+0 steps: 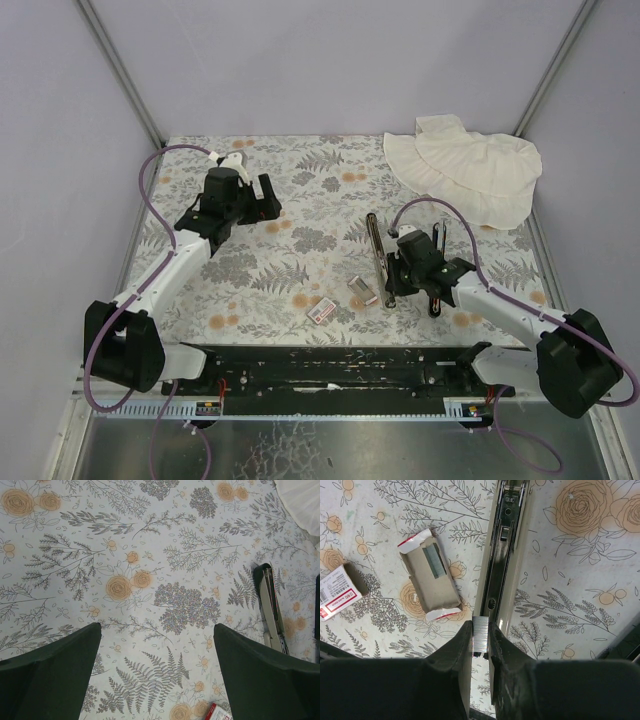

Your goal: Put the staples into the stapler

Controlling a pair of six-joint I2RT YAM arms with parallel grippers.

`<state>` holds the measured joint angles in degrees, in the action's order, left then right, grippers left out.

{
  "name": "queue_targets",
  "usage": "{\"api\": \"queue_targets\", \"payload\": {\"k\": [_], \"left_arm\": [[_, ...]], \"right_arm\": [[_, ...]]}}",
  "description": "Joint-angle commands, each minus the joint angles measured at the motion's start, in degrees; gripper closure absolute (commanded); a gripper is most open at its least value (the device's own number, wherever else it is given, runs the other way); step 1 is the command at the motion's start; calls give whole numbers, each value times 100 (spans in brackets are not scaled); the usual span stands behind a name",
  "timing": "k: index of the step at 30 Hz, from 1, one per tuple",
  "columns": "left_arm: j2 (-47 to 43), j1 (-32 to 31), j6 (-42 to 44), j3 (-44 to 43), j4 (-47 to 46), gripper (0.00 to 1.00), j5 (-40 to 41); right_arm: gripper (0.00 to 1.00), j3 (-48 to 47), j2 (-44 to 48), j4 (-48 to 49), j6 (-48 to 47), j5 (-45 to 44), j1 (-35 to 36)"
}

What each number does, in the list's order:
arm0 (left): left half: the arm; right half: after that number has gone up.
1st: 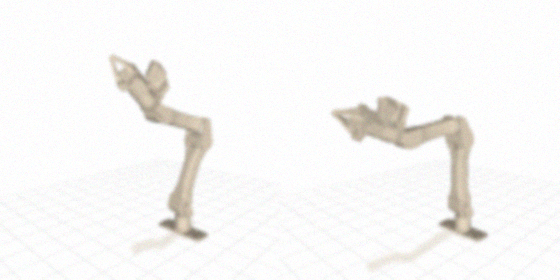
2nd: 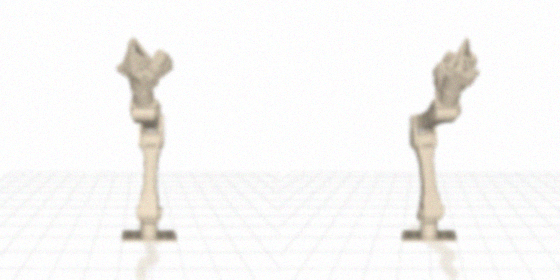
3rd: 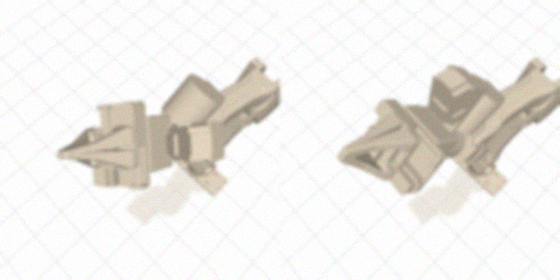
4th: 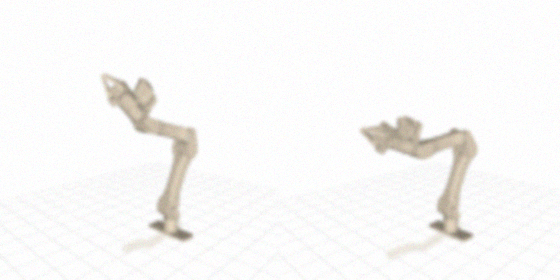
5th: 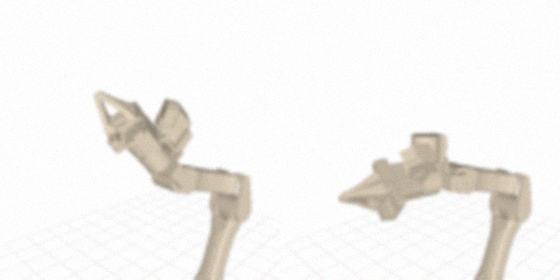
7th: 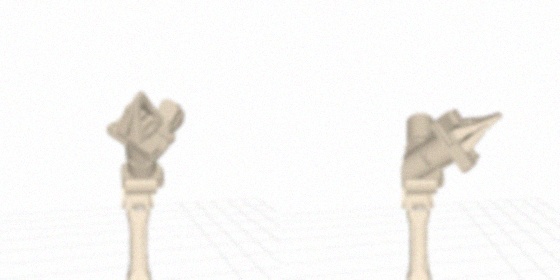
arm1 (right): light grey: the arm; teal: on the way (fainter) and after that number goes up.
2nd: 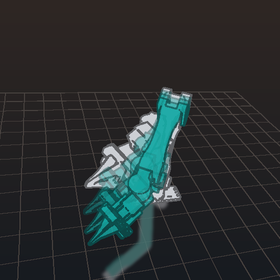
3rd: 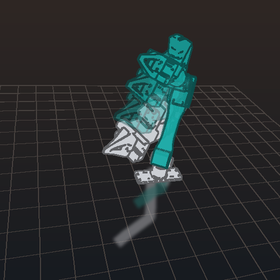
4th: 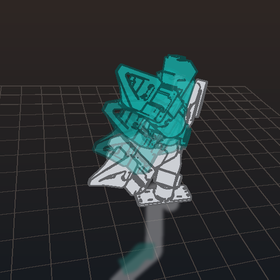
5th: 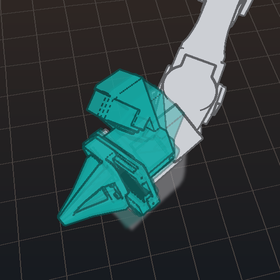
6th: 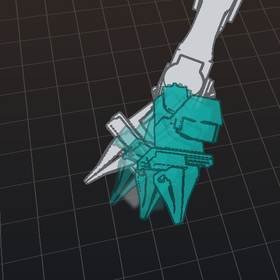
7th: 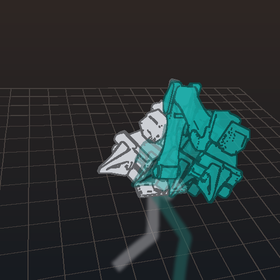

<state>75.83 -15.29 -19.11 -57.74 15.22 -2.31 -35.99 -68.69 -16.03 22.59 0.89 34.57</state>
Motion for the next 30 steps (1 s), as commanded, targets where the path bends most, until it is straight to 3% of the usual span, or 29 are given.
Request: {"api": "queue_targets", "payload": {"k": [1, 30], "left_arm": [[-129, -1, 110, 34, 25, 7, 108], [-216, 3, 162, 17, 52, 6, 154]], "right_arm": [[92, -246, 165, -84, 29, -200, 57], [91, 107, -207, 113, 36, -185, 51]]}}
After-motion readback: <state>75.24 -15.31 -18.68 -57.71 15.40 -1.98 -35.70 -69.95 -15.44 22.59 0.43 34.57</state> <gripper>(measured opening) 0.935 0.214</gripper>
